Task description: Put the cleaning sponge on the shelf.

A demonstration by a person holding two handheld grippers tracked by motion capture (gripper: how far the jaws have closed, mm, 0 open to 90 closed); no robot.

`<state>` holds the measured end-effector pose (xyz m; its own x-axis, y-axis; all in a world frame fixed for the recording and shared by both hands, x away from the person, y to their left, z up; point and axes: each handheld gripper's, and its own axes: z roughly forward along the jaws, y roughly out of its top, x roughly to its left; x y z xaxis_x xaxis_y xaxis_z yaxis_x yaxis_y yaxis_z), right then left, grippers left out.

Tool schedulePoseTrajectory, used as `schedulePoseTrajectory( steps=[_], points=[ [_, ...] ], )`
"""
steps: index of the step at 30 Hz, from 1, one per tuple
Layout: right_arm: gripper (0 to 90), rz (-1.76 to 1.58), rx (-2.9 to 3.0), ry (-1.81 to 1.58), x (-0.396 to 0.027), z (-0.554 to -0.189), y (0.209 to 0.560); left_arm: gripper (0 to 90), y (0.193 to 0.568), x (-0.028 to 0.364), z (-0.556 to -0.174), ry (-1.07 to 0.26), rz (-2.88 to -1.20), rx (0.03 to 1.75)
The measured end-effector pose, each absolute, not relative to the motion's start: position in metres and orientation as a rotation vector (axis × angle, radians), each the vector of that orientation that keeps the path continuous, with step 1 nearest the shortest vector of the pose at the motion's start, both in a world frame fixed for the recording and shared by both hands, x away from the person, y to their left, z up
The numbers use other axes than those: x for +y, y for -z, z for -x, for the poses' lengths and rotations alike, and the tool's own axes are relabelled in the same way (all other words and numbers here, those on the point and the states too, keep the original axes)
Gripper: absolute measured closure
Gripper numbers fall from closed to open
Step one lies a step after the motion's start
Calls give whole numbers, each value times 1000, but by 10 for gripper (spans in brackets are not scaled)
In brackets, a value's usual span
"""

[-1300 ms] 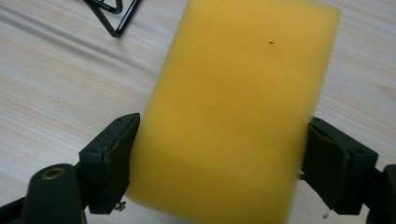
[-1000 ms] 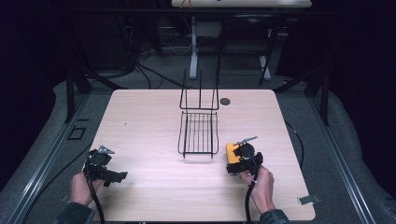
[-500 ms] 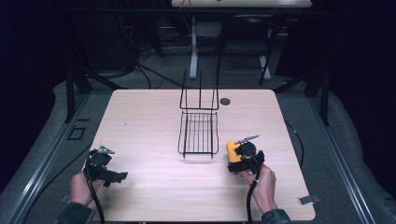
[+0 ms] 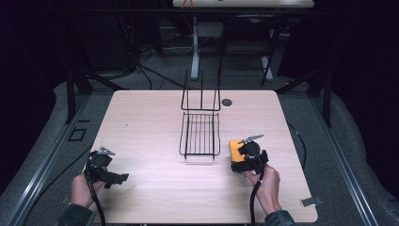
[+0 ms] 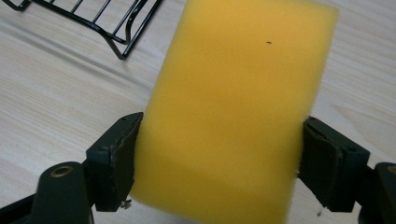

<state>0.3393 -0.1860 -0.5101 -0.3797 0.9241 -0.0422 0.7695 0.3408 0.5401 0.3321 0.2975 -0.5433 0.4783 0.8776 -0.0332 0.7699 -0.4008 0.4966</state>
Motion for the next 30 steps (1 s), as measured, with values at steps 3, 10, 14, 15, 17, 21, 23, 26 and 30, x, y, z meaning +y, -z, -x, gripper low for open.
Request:
schedulePoseTrajectory(
  steps=[3,10,14,15,17,21,23,26,30],
  points=[
    [215,-1499,2265,-637,-186,-339,508,7,543,297,-332,-324,-2282,1369],
    [222,-1484,2264,-646,-187,-339,502,7,543,297,-332,-325,-2280,1373],
    [225,-1479,2258,-658,-188,-339,500,7,543,297,-332,-325,-2281,1370],
    [226,-1476,2260,-660,-187,-339,498,7,543,297,-332,-325,-2280,1369],
    [227,-1470,2257,-668,-187,-339,497,4,543,298,-332,-318,-2275,1366],
    [230,-1467,2256,-683,-186,-339,492,4,543,297,-332,-325,-2274,1370],
    [230,-1463,2254,-687,-186,-340,490,4,543,297,-332,-320,-2280,1366],
    [230,-1460,2255,-686,-187,-339,488,4,543,297,-332,-319,-2279,1369],
    [230,-1460,2251,-693,-187,-338,485,3,543,298,-332,-320,-2273,1367]
  ],
)
